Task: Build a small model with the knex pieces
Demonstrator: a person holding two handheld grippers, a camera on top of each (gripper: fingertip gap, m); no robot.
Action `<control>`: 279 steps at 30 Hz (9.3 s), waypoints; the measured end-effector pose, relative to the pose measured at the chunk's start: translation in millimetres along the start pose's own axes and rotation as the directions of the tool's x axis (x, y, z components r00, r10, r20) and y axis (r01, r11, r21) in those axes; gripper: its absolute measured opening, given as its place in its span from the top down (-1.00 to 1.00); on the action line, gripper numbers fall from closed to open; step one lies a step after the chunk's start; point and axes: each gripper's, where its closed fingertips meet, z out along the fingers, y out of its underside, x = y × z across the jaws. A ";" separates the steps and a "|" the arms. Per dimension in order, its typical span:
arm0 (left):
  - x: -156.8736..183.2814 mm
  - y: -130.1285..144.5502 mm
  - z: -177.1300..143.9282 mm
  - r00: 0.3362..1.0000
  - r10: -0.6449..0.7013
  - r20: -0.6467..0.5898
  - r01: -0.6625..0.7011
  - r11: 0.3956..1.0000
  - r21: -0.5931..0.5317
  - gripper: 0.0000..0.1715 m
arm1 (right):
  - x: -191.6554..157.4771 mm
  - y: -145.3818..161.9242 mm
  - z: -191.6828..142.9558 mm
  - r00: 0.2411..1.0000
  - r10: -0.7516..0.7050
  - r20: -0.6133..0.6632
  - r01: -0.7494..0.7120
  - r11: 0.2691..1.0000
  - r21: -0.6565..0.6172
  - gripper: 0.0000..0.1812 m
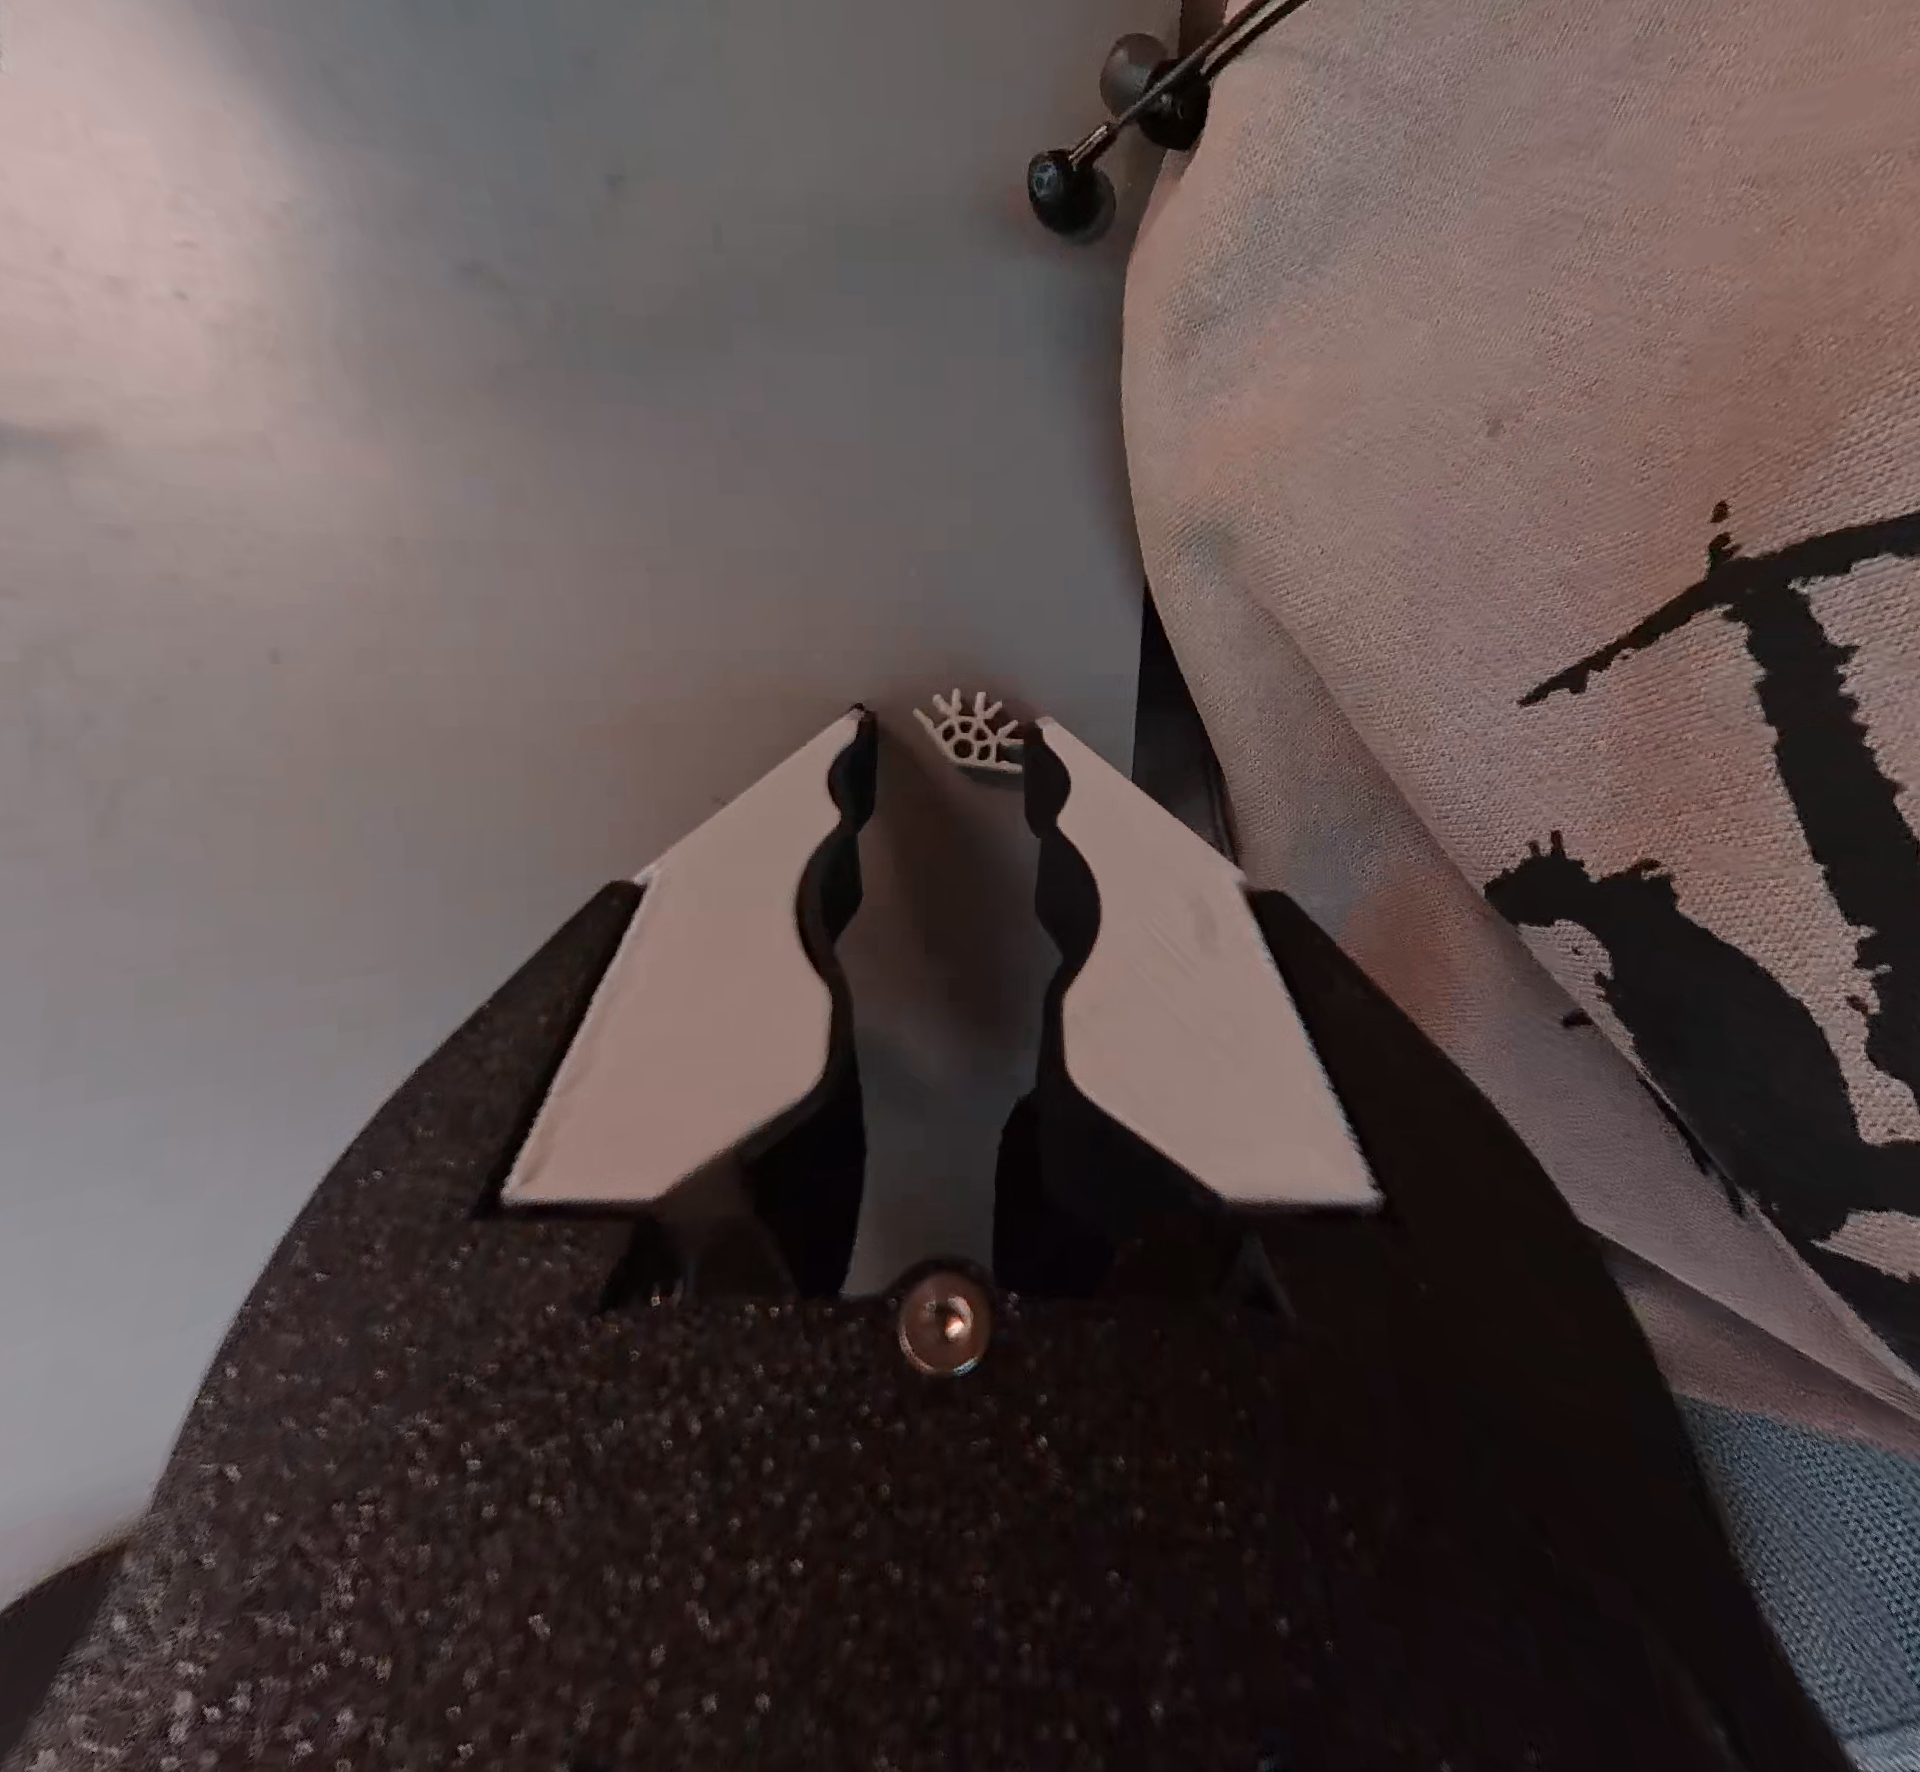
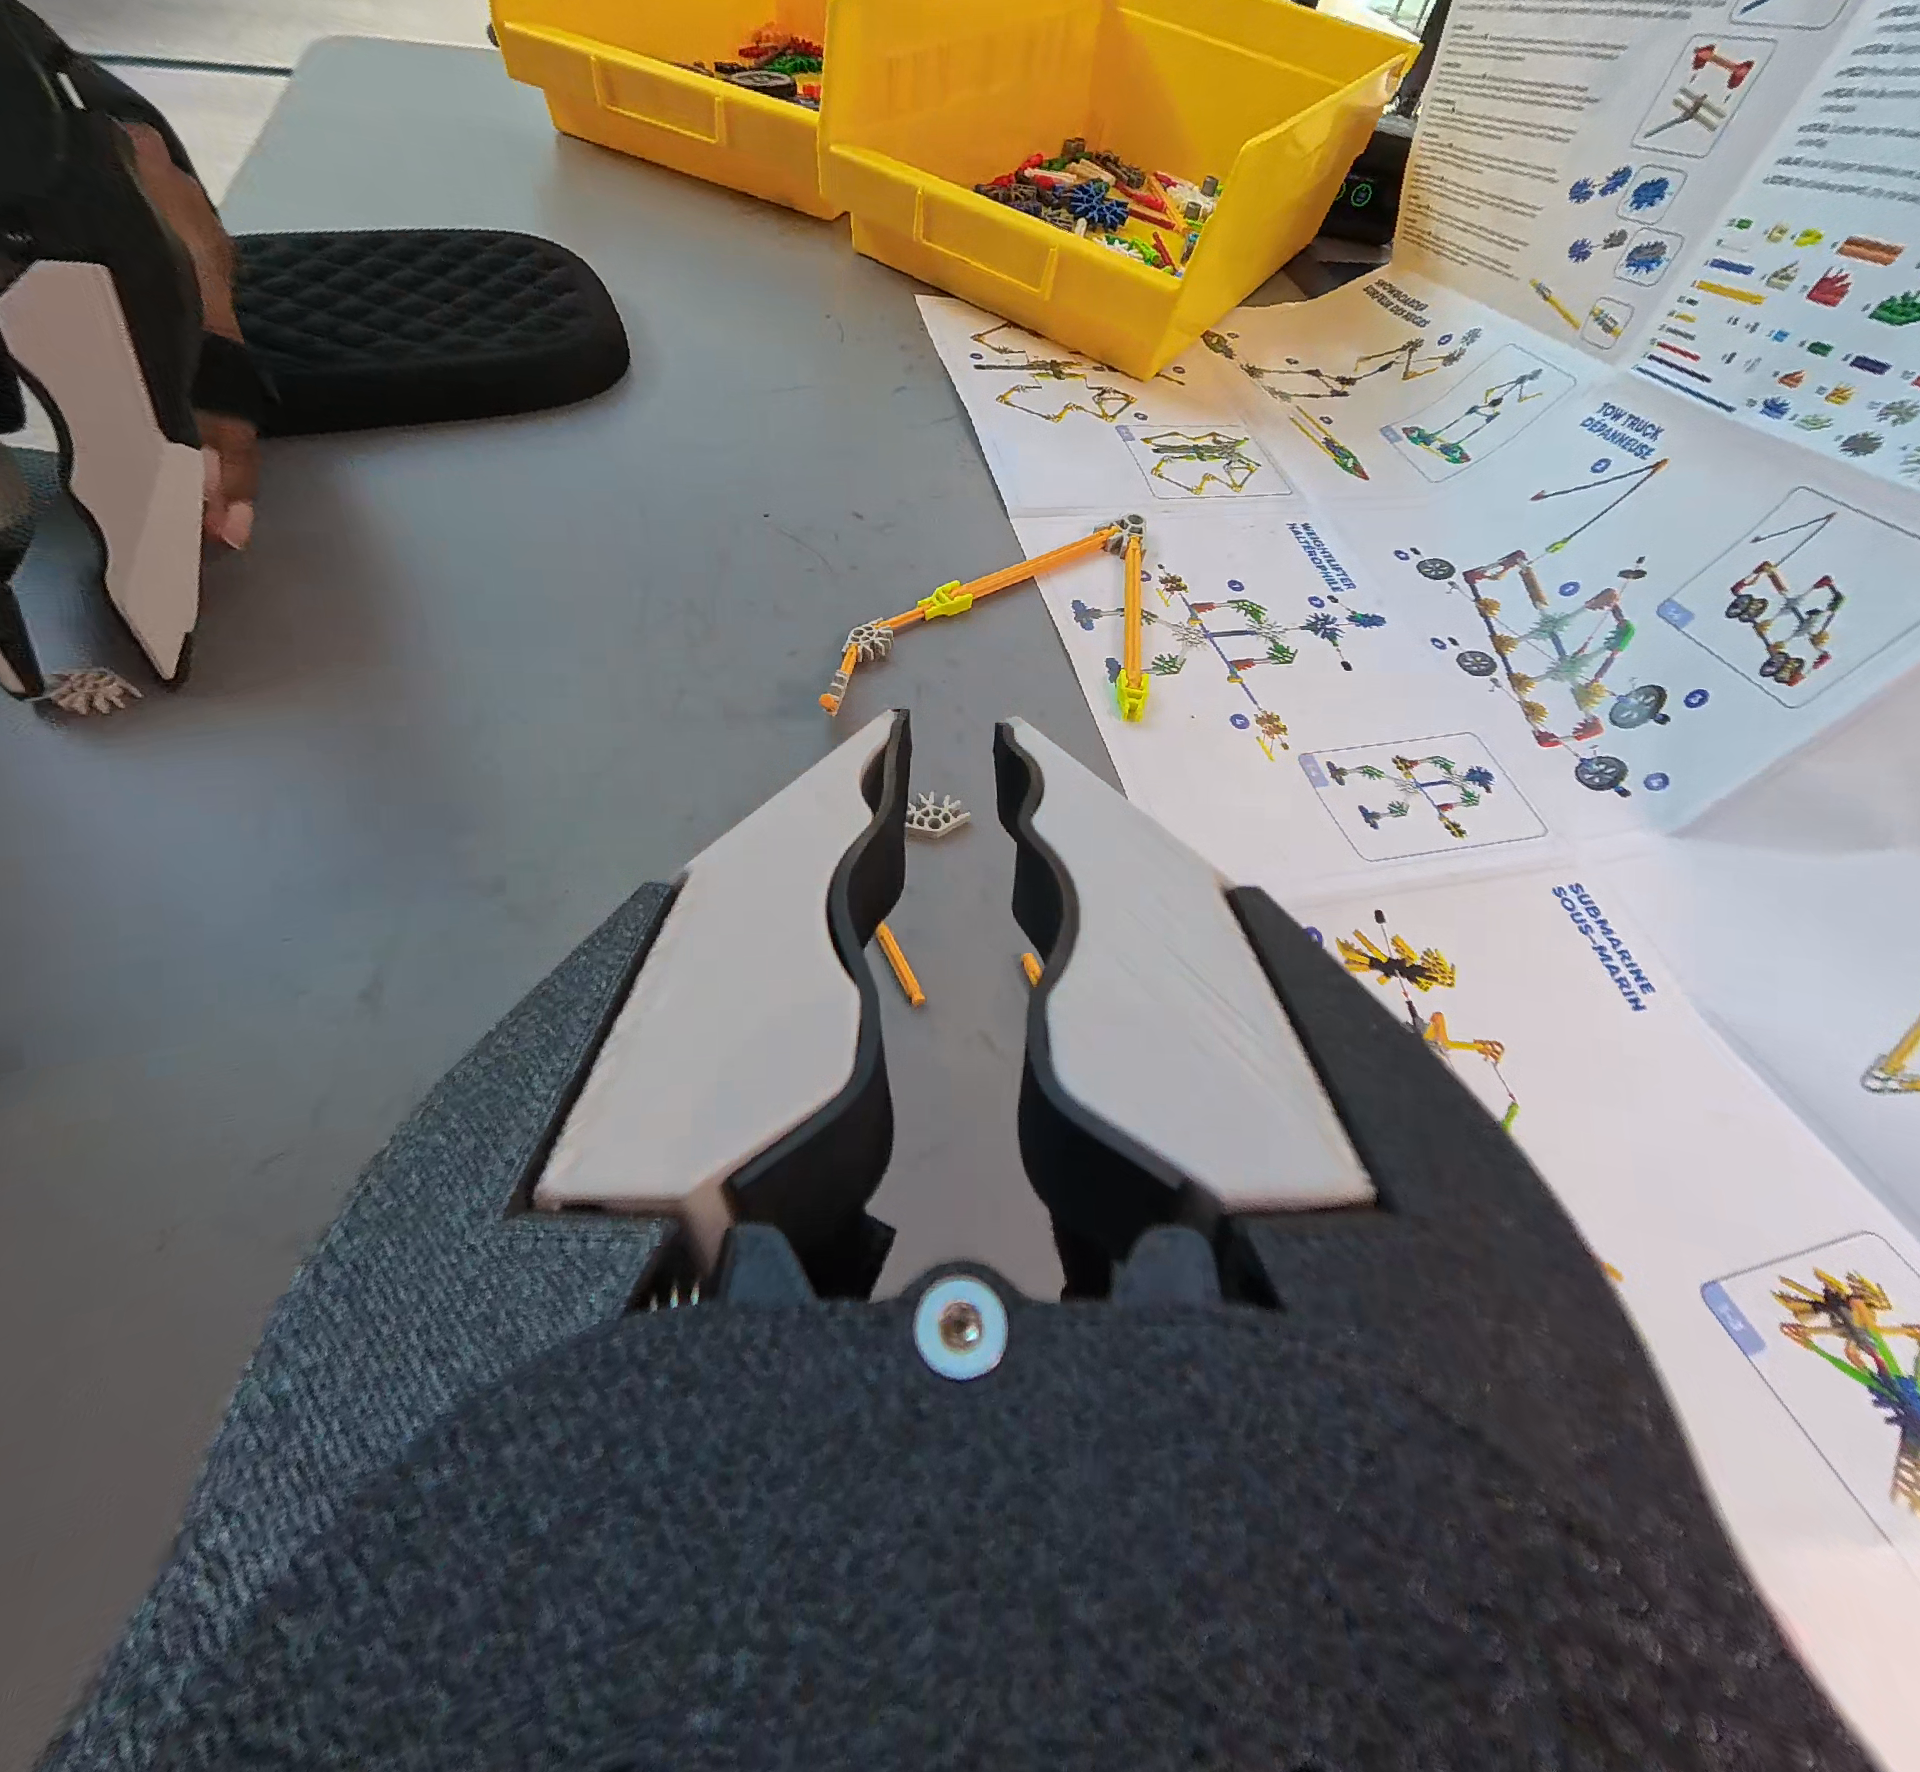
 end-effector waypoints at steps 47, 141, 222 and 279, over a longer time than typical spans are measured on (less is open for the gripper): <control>-140.7 -40.8 4.4 0.958 -0.180 0.223 0.166 0.983 0.081 0.76 | -2.3 60.1 69.2 0.998 0.053 0.034 -0.030 0.869 -0.493 0.86; -233.7 12.6 -165.3 0.766 -0.321 0.557 0.186 0.940 0.286 0.72 | -30.3 90.3 -13.3 0.950 0.055 0.307 0.109 0.864 -0.492 0.75; -200.7 -44.0 12.3 0.962 0.042 0.270 -0.059 0.997 0.056 0.75 | 235.5 58.6 -281.6 0.275 -0.008 -0.961 -0.199 0.978 -0.065 0.82; -150.7 -77.2 17.2 0.999 0.012 0.045 -0.023 0.969 0.248 0.96 | -60.9 21.8 38.0 0.945 0.087 0.315 -0.017 0.976 -0.218 0.97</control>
